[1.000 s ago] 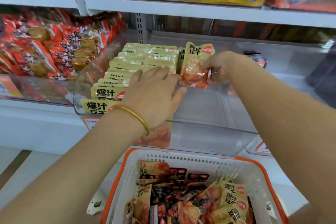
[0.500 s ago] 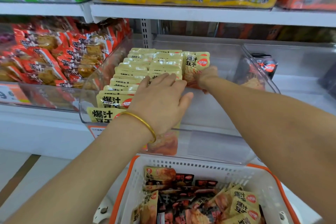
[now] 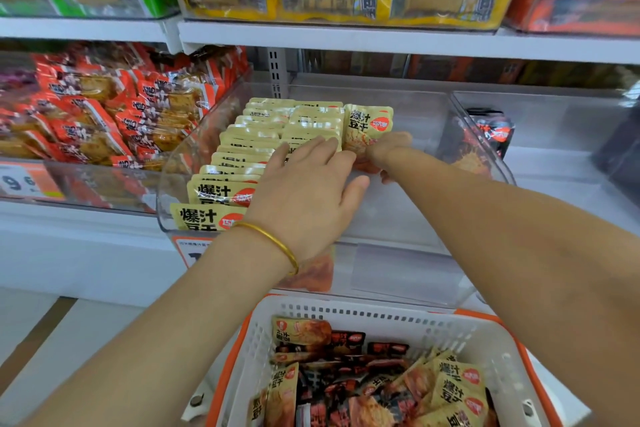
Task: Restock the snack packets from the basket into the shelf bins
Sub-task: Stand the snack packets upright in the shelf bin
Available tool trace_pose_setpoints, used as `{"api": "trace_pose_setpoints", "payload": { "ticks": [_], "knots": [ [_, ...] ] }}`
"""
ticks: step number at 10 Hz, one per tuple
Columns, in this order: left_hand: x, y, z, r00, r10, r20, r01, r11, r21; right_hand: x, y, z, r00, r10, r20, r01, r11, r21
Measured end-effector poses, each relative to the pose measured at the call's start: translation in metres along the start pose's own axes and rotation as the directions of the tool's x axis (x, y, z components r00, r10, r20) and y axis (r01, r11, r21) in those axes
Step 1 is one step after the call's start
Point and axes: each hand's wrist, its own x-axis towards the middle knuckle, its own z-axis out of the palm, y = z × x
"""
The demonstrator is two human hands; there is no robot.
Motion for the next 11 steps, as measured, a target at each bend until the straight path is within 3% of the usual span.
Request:
{"api": "trace_pose_setpoints", "payload": {
  "ticks": [1,2,3,4,5,6,7,8,9,10,11],
  "knots": [
    [-0.01,0.004,0.0,0.991,0.039,-0.127,-0.044,0.998,-0.037,-0.015,-0.005,-0.005,0.997,0.039,-0.068,-0.028,0.987,0.157],
    [-0.03,0.016,0.001,0.937,0.102,-0.335,-0.138,0.987,-0.084,-0.082,-0.011,-0.019,0.981,-0.065,-0.183,0.127,0.926,0.355],
    [-0.07,0.033,0.01,0.841,0.143,-0.522,-0.226,0.969,-0.1,-0.165,0.012,-0.029,0.933,-0.302,-0.197,0.356,0.863,0.359],
    [-0.114,0.039,0.042,0.867,0.219,-0.448,-0.287,0.954,-0.089,-0.229,0.061,-0.022,0.903,-0.429,0.011,0.396,0.843,0.366],
    [-0.133,0.032,0.085,0.944,0.293,-0.154,-0.304,0.951,-0.052,-0.243,0.114,0.005,0.904,-0.278,0.324,0.197,0.945,0.262],
    [-0.131,0.021,0.126,0.945,0.281,0.168,-0.275,0.96,-0.058,-0.211,0.172,0.042,0.881,-0.065,0.469,0.08,0.997,-0.013],
    [-0.131,0.015,0.157,0.906,0.222,0.361,-0.193,0.974,-0.117,-0.175,0.235,0.067,0.925,0.029,0.379,0.132,0.911,-0.391],
    [-0.128,0.02,0.172,0.913,0.209,0.349,-0.164,0.974,-0.154,-0.17,0.287,0.079,0.924,0.116,0.364,0.176,0.716,-0.676],
    [-0.122,0.024,0.179,0.928,0.195,0.318,-0.133,0.969,-0.207,-0.179,0.312,0.087,0.907,0.229,0.353,0.201,0.502,-0.841],
    [-0.121,0.025,0.186,0.926,0.2,0.32,-0.124,0.962,-0.243,-0.181,0.316,0.09,0.911,0.221,0.348,0.209,0.48,-0.852],
    [-0.124,0.028,0.191,0.912,0.198,0.36,-0.096,0.955,-0.282,-0.17,0.31,0.088,0.921,0.135,0.366,0.23,0.571,-0.788]
  ]
}}
